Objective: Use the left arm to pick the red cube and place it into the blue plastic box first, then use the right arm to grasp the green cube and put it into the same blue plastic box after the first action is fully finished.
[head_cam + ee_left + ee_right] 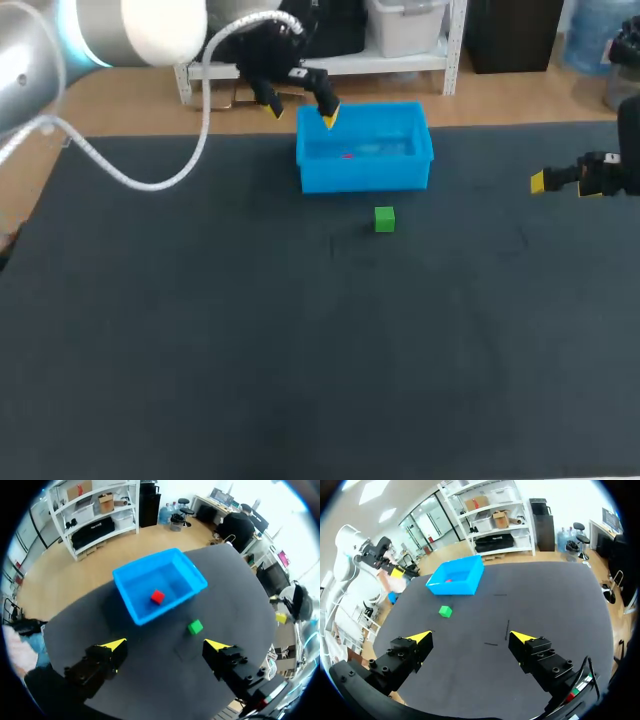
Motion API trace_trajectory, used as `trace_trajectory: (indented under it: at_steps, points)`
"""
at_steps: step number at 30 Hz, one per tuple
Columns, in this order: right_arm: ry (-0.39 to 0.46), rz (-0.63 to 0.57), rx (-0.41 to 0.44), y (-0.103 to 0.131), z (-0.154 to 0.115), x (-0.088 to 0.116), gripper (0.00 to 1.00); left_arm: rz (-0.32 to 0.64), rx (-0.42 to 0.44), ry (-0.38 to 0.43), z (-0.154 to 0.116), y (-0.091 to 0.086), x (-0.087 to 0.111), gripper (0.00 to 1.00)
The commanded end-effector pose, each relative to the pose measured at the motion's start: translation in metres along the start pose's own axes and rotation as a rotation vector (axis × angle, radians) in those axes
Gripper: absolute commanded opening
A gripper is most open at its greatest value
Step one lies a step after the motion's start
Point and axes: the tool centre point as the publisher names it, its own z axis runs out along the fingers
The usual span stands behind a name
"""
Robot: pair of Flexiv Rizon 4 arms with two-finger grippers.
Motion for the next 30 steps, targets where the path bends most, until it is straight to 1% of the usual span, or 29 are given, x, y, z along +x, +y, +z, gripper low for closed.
trace_trajectory:
  at_steps: [1, 4, 5, 6, 7, 12, 17, 24, 28, 30]
  points:
    - [0.0, -0.001, 0.0, 0.0, 0.0, 0.0, 1.0, -0.002, 0.013, -0.405, -0.005, 0.001, 0.079, 1.0]
    - [0.0, -0.001, 0.0, 0.0, 0.0, 0.0, 1.0, 0.0, 0.015, -0.422, -0.007, 0.001, 0.09, 1.0]
    - [0.0, -0.001, 0.0, 0.0, 0.0, 0.0, 1.0, 0.003, -0.001, -0.422, -0.007, 0.001, 0.094, 1.0]
    - [0.0, -0.001, 0.0, 0.0, 0.0, 0.0, 1.0, 0.006, 0.016, -0.432, -0.007, 0.001, 0.097, 1.0]
    - [0.0, -0.001, 0.0, 0.0, 0.0, 0.0, 1.0, 0.009, 0.015, -0.438, -0.008, 0.002, 0.101, 1.0]
    - [0.0, -0.001, 0.0, 0.0, 0.0, 0.0, 1.0, -0.002, 0.013, -0.451, -0.009, 0.004, 0.113, 1.0]
    - [0.0, -0.001, 0.0, 0.0, 0.0, 0.0, 1.0, -0.016, 0.038, -0.46, -0.009, 0.008, 0.125, 1.0]
    - [0.0, -0.001, 0.0, 0.0, 0.0, 0.0, 1.0, -0.032, 0.047, -0.438, -0.007, 0.015, 0.13, 1.0]
    - [0.0, -0.001, 0.0, 0.0, 0.0, 0.0, 1.0, -0.034, 0.075, -0.446, -0.01, 0.018, 0.131, 1.0]
    - [0.0, -0.001, 0.0, 0.0, 0.0, 0.0, 1.0, -0.035, 0.078, -0.435, -0.01, 0.021, 0.132, 1.0]
